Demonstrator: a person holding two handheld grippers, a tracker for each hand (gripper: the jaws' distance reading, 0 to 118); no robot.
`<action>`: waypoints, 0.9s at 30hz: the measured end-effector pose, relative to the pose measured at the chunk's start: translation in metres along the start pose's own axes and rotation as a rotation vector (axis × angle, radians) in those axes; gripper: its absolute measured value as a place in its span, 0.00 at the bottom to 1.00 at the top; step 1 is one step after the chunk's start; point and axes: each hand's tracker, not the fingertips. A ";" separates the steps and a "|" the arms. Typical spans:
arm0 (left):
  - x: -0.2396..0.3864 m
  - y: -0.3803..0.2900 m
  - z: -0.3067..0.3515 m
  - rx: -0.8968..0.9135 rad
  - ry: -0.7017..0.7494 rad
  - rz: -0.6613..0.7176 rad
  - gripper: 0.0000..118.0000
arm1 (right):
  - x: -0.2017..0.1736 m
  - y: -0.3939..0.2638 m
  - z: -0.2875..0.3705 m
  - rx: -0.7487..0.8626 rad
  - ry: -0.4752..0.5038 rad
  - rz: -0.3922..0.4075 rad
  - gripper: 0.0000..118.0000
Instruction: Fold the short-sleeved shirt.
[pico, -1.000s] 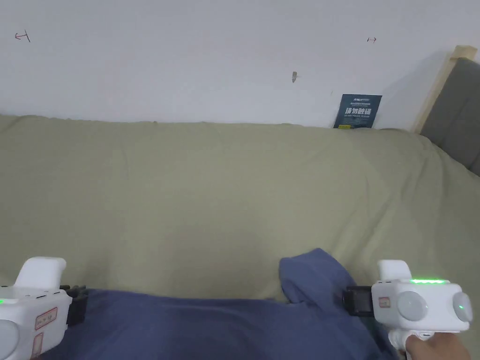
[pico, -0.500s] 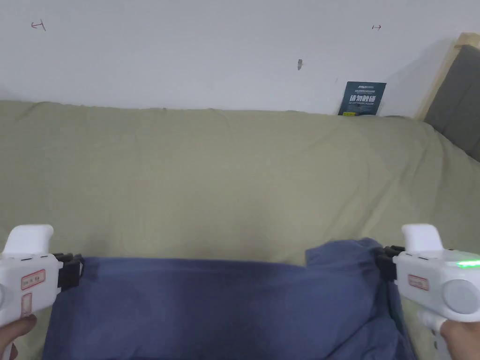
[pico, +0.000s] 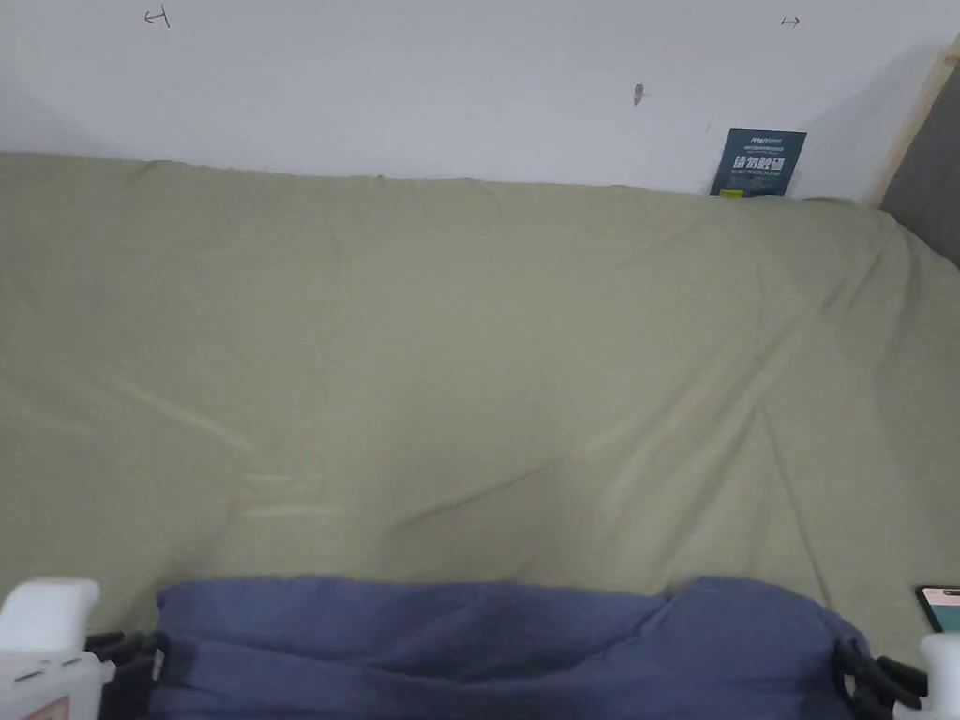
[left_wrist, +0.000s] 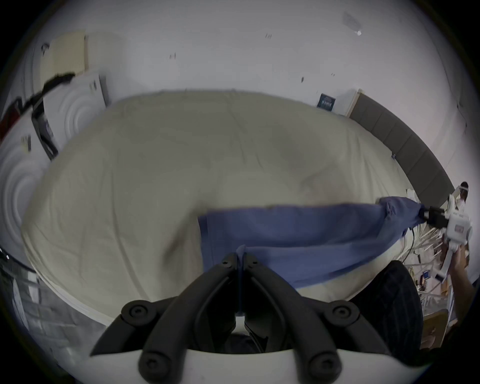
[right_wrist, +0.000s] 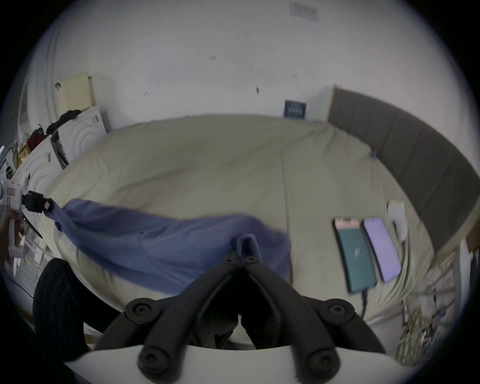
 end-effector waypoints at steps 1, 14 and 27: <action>0.002 -0.005 -0.009 -0.003 0.007 -0.003 0.00 | -0.001 -0.008 -0.005 0.008 -0.005 -0.016 0.01; 0.003 -0.026 0.087 0.455 -0.158 0.173 0.94 | -0.037 0.016 0.099 0.363 0.111 -0.096 1.00; -0.072 -0.040 0.049 0.219 -0.294 0.348 0.18 | -0.110 0.029 0.116 0.360 0.276 -0.082 0.00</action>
